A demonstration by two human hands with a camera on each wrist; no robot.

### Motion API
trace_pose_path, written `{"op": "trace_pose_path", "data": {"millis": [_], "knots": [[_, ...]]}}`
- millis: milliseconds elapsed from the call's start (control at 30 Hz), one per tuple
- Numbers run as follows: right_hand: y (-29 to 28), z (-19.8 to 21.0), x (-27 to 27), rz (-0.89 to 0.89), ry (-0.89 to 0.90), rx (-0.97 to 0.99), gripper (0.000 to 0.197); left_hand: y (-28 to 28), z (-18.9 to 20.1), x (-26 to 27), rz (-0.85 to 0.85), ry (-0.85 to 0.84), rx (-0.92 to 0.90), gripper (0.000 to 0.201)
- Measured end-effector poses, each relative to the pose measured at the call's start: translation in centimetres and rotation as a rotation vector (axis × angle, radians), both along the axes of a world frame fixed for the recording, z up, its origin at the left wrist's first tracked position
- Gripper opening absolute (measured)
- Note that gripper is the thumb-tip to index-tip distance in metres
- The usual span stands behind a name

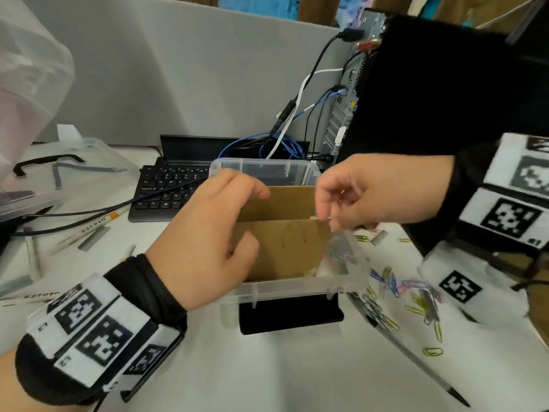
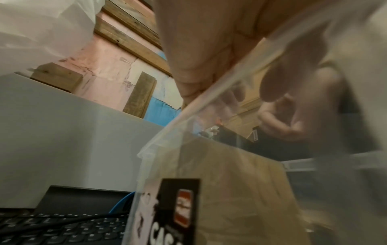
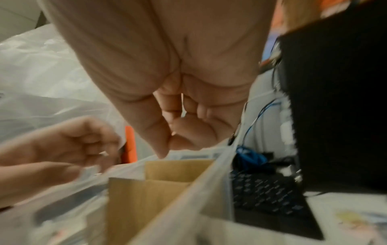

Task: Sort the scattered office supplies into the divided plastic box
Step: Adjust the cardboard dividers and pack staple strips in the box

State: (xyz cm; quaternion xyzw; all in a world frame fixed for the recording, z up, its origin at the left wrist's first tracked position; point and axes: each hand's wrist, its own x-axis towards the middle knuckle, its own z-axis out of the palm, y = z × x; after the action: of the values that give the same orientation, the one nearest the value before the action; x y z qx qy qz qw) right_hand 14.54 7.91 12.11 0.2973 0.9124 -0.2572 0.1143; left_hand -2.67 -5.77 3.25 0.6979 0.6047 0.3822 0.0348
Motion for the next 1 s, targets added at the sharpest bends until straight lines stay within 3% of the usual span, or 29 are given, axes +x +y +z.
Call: {"op": "trace_pose_path", "data": {"millis": [100, 200, 300, 400, 533, 700, 833, 1000], "knots": [[1.9, -0.2, 2.9, -0.088, 0.032, 0.228, 0.017, -0.3, 0.2, 1.4, -0.092, -0.051, -0.078, 0.033], [4.1, -2.9, 5.4, -0.19, -0.114, 0.382, 0.012, -0.2, -0.2, 2.3, -0.096, 0.07, -0.155, 0.01], [6.1, -7.0, 6.9, -0.234, -0.304, 0.458, 0.016, 0.1, -0.8, 2.5, -0.012, 0.208, -0.184, 0.022], [7.7, -10.4, 7.3, -0.263, -0.43, 0.452, 0.022, 0.1, -0.9, 2.5, 0.03, 0.225, -0.208, 0.027], [8.9, -12.8, 7.5, -0.3, -0.429, 0.444, 0.034, 0.0, -0.8, 2.8, 0.043, 0.241, -0.229, 0.027], [8.8, -13.8, 7.7, -0.297, -0.377, 0.557, 0.006, 0.0, -0.8, 2.9, 0.075, 0.238, -0.24, 0.034], [8.8, -13.9, 7.5, -0.314, -0.435, 0.574, 0.02, 0.1, -0.9, 3.0, 0.09, 0.248, -0.247, 0.024], [8.9, -13.1, 8.0, -0.352, -0.38, 0.562, 0.02, 0.1, -1.1, 2.9, 0.081, 0.238, -0.229, 0.033]]}}
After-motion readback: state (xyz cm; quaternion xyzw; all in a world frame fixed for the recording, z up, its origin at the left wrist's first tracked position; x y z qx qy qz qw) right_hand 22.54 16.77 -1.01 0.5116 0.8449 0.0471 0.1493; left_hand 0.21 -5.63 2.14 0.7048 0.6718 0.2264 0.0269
